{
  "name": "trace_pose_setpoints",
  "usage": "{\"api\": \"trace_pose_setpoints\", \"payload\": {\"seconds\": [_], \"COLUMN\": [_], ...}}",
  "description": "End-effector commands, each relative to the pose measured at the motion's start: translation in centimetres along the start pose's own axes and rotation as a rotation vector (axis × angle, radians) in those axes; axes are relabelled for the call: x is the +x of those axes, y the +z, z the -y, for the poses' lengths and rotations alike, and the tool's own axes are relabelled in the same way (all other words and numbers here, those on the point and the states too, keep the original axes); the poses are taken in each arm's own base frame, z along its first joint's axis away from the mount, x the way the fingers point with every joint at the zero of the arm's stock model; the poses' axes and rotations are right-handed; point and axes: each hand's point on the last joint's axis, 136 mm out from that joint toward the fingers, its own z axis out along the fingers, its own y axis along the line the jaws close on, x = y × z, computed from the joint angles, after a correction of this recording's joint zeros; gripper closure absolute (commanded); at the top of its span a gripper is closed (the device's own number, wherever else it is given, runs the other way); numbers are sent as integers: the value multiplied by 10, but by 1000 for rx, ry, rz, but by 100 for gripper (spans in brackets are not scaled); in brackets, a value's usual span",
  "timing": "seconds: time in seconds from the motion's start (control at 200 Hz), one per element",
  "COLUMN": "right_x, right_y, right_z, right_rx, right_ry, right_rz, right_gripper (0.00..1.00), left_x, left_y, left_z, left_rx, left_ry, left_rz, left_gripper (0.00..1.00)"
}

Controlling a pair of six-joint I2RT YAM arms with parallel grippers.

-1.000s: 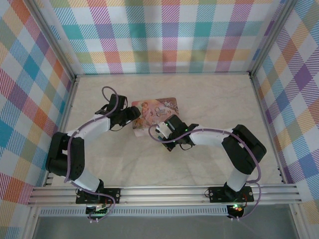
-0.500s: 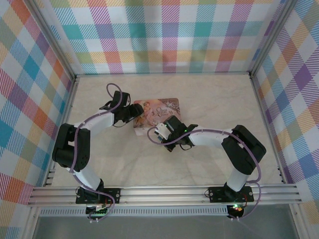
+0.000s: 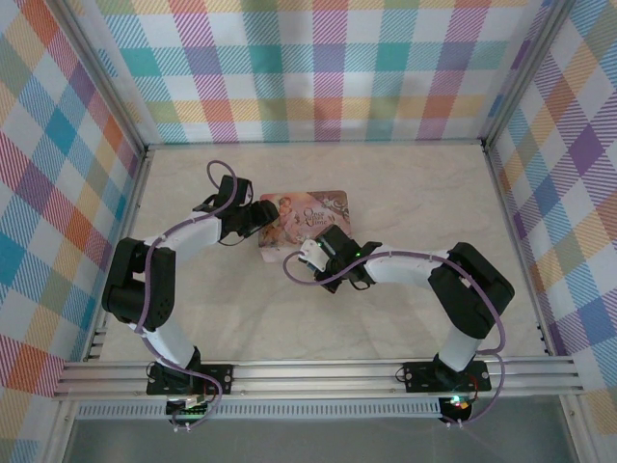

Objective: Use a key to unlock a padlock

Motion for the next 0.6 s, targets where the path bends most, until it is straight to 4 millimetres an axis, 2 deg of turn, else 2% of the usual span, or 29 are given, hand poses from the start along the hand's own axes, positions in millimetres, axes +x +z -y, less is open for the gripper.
{"api": "trace_pose_setpoints", "payload": {"seconds": [0.0, 0.265, 0.595], "right_x": [-10, -15, -17], "right_y": [-4, -8, -9], "right_z": [5, 5, 7], "right_rx": [41, 46, 55], "right_ry": [-101, -192, -223], "right_rz": [27, 61, 59], "right_gripper": [100, 100, 100], "left_x": [-7, -7, -6], "left_y": [2, 1, 1], "left_z": [3, 5, 5], "left_rx": [15, 21, 26], "left_ry": [15, 19, 16], "left_rz": [1, 0, -4], "left_gripper": [41, 41, 42]}}
